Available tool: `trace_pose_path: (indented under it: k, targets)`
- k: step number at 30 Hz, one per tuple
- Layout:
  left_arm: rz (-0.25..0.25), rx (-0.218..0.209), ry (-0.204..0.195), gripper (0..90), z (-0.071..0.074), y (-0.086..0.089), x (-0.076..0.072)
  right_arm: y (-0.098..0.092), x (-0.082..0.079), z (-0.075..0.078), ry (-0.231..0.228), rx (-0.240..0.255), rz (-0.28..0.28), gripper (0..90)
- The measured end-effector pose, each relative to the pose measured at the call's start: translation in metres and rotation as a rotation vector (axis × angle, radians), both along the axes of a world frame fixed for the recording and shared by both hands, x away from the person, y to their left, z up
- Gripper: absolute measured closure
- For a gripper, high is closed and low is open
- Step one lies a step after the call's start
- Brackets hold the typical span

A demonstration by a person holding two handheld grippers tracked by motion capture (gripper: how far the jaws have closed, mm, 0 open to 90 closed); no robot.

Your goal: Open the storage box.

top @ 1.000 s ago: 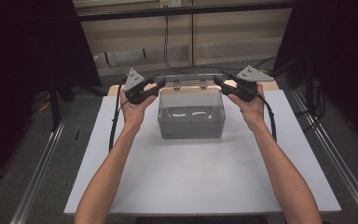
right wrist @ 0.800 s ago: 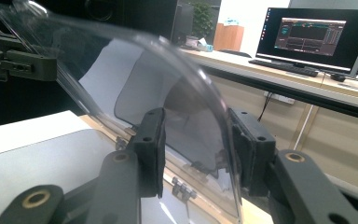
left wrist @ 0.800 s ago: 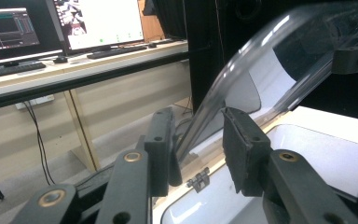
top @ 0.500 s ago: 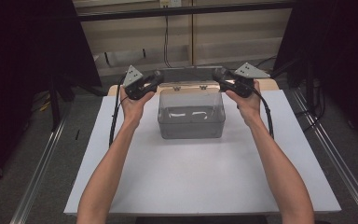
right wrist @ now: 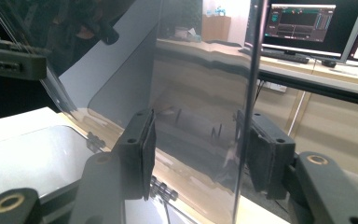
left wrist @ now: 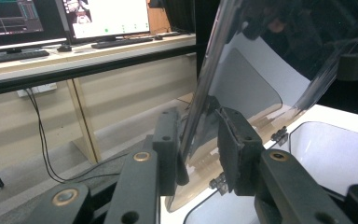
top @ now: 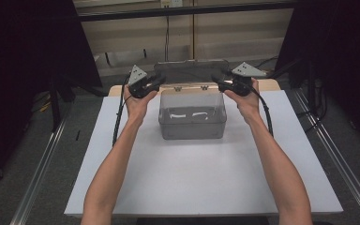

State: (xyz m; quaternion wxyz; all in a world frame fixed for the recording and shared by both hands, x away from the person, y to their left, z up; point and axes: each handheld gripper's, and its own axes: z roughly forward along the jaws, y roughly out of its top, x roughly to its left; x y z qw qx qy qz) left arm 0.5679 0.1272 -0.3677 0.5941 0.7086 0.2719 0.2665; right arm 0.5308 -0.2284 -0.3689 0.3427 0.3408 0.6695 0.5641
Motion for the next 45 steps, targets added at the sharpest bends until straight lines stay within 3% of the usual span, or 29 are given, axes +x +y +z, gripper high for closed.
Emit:
trace_pose_path:
  k: [5, 9, 13, 18, 23, 28, 35, 45]
  targets:
    - [0.010, -0.013, 0.001, 69.9, -0.001, -0.001, 0.003, 0.001, 0.004, -0.010, 0.018, 0.024, 0.002, 46.2]
    - [0.014, -0.011, 0.000, 70.2, 0.000, -0.002, 0.005, -0.002, 0.007, -0.010, 0.013, 0.040, -0.008, 52.1]
    - [0.016, -0.021, -0.003, 70.4, -0.001, -0.002, 0.006, -0.002, 0.008, -0.013, 0.019, 0.002, -0.015, 52.0]
    - [0.013, -0.029, -0.002, 70.6, -0.002, -0.002, 0.009, -0.007, 0.012, -0.016, 0.031, 0.001, -0.036, 50.7]
    - [0.024, -0.032, -0.002, 70.9, -0.002, -0.003, 0.011, -0.013, 0.017, -0.027, 0.073, -0.007, -0.048, 50.8]
    - [0.026, -0.034, -0.009, 71.0, -0.004, -0.003, 0.013, -0.015, 0.021, -0.033, 0.088, 0.025, -0.044, 55.7]
    - [0.048, -0.035, -0.010, 71.2, -0.005, -0.006, 0.015, -0.008, 0.026, -0.045, 0.111, 0.030, -0.026, 63.1]
    - [0.048, -0.027, -0.011, 71.5, -0.007, -0.006, 0.019, -0.002, 0.034, -0.036, 0.105, 0.037, -0.021, 59.1]
